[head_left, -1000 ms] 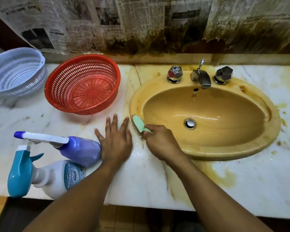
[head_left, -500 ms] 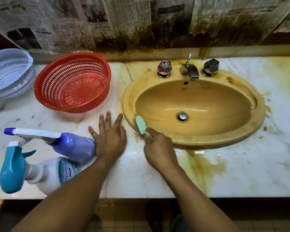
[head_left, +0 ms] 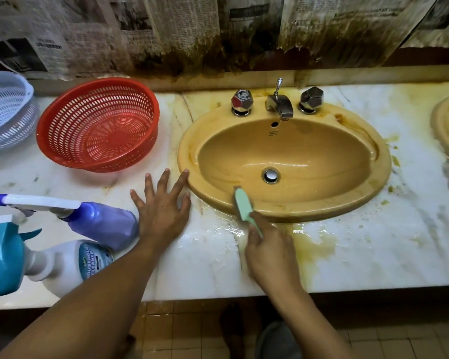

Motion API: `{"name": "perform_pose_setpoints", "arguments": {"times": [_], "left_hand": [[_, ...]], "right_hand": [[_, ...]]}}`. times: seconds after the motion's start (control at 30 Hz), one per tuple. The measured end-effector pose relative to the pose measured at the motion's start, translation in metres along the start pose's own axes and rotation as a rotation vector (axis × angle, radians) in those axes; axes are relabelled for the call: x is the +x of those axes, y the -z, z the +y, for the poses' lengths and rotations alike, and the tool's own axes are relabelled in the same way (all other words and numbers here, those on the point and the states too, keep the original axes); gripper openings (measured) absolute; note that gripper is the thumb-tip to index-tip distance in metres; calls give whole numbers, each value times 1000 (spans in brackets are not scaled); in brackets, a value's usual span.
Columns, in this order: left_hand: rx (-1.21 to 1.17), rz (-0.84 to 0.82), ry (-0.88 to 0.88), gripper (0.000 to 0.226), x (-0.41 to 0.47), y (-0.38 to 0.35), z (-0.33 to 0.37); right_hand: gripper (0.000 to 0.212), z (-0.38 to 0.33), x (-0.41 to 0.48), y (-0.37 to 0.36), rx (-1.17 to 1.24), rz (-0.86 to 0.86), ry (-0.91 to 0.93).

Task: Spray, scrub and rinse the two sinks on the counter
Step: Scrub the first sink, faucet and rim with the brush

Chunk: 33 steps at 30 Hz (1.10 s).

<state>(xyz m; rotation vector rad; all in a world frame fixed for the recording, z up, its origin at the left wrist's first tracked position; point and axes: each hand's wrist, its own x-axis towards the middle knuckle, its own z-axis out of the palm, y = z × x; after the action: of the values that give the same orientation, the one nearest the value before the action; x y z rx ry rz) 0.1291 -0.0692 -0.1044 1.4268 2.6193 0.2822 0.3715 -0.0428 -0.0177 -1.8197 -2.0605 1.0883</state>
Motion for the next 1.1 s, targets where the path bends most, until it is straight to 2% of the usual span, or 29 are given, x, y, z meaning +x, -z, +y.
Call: {"name": "perform_pose_setpoints", "arguments": {"times": [0.07, 0.17, 0.33, 0.4, 0.57, 0.67, 0.83, 0.9, 1.1], "left_hand": [[-3, -4, -1, 59, 0, 0, 0], [-12, 1, 6, 59, -1, 0, 0], [-8, 12, 7, 61, 0, -1, 0], [-6, 7, 2, 61, 0, -2, 0], [-17, 4, -9, 61, -1, -1, -2], [-14, 4, -4, 62, -1, -1, -1], [-19, 7, 1, 63, 0, -2, -1], [-27, 19, 3, 62, -1, -2, -1], [-31, 25, 0, 60, -3, -1, -3]], "right_hand": [[45, -17, -1, -21, -50, -47, 54], [45, -7, -1, -17, -114, -26, 51], [43, 59, -11, 49, -60, 192, -190], [42, 64, -10, 57, -33, 223, -215], [45, 7, -8, 5, -74, -35, 15], [45, 7, -3, 5, -125, -18, 32], [45, 48, -9, 49, -188, 107, -46], [45, 44, -10, 50, -242, 90, 36], [48, 15, 18, -1, -576, -150, 414]]}}
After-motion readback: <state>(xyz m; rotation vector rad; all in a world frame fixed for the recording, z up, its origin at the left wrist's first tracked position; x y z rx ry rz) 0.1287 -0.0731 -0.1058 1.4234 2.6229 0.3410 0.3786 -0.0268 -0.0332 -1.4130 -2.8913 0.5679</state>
